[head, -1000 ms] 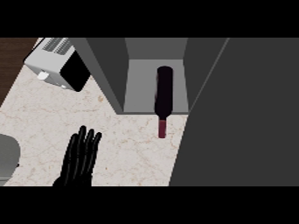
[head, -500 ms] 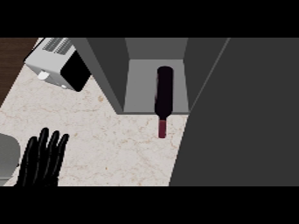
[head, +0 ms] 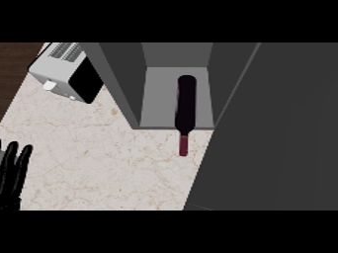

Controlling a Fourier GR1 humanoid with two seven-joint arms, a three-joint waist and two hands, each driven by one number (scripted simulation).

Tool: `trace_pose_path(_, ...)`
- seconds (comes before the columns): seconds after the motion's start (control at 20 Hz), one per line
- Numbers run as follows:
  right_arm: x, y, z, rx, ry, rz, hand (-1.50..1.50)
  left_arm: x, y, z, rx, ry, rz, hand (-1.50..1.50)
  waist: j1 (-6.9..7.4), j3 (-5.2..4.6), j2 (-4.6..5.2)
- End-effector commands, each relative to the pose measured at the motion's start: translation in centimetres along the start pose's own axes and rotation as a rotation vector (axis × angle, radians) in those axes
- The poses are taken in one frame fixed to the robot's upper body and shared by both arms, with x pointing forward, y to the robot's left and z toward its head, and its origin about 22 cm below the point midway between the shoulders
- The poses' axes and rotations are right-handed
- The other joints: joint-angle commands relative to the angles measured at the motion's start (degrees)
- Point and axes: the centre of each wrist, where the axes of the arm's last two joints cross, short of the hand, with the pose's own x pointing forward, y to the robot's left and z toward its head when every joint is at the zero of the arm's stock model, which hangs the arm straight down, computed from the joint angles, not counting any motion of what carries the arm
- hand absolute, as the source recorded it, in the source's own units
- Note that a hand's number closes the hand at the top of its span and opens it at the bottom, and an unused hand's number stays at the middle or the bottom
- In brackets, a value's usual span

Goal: Pick up the wine, place it into the cabinet and close the cabinet

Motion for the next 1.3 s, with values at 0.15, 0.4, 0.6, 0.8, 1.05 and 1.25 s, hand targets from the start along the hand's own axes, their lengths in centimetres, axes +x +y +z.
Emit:
trace_pose_path(0.15, 1.9, 3.7, 0.4, 0.108, -0.062, -0.009, 1.50, 1.7, 2.8, 0.2, 0.006, -0.003, -0.021, -1.50, 0.29, -0.04, -0.06)
trace_pose_path(0.4, 0.6, 5.9, -1.5, 0.100, -0.084, -0.030, 1.50, 1.6, 4.8, -0.9, 0.006, 0.011, -0.028, -1.50, -0.06, -0.12, -0.18)
trace_pose_path(0.6, 1.3, 6.4, -1.6, 0.079, -0.089, -0.009, 1.50, 3.1, 4.9, -2.5, -0.025, 0.004, -0.039, -1.50, -0.19, -0.11, -0.16)
trace_pose_path(0.8, 0.6, 7.5, -3.2, 0.063, -0.117, 0.035, 1.50, 2.5, 5.7, -2.0, -0.033, 0.016, -0.032, -1.50, 0.19, -0.14, -0.13)
trace_pose_path(1.05, 1.1, 7.4, -4.9, 0.000, -0.154, 0.072, 1.50, 3.1, 6.6, -3.3, -0.031, 0.027, 0.038, -1.50, 0.63, -0.21, 0.03)
trace_pose_path(1.25, 0.9, 7.4, -6.8, -0.039, -0.148, 0.106, 1.50, 2.9, 6.4, -3.0, -0.050, 0.028, 0.056, -1.50, 1.29, -0.19, 0.12)
